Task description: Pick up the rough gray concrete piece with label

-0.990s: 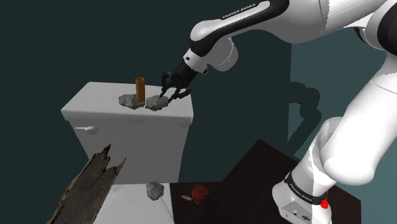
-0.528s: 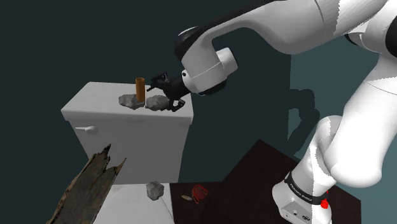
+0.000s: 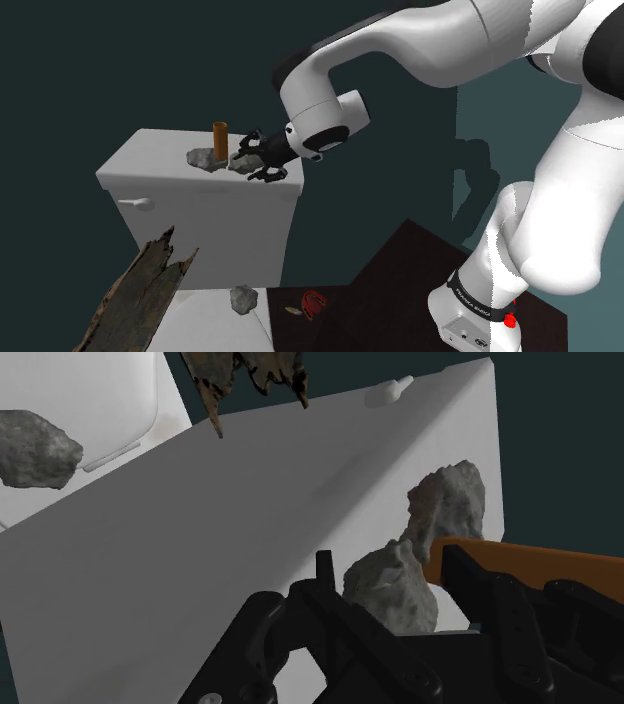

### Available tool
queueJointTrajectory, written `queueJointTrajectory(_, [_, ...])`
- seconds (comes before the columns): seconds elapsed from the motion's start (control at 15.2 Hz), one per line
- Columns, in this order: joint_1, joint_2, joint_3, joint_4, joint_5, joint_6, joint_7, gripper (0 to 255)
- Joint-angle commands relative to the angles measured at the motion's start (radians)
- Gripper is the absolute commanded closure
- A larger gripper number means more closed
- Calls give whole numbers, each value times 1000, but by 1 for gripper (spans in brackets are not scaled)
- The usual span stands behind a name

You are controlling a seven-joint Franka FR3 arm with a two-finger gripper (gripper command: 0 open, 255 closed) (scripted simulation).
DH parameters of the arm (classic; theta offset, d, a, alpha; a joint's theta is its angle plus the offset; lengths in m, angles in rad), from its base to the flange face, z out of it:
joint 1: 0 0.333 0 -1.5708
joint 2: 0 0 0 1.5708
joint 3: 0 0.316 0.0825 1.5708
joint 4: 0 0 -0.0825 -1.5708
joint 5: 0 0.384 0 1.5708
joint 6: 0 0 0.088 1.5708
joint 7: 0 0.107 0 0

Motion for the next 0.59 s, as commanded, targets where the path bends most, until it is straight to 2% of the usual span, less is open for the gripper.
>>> queueJointTrajectory(0.0, [0, 4, -1, 2, 3, -1, -4, 255])
queueJointTrajectory(0.46, [0, 1, -1, -1, 6, -2, -7, 255])
queueJointTrajectory(0.53, [-4, -9, 5, -9, -39, 1, 42, 255])
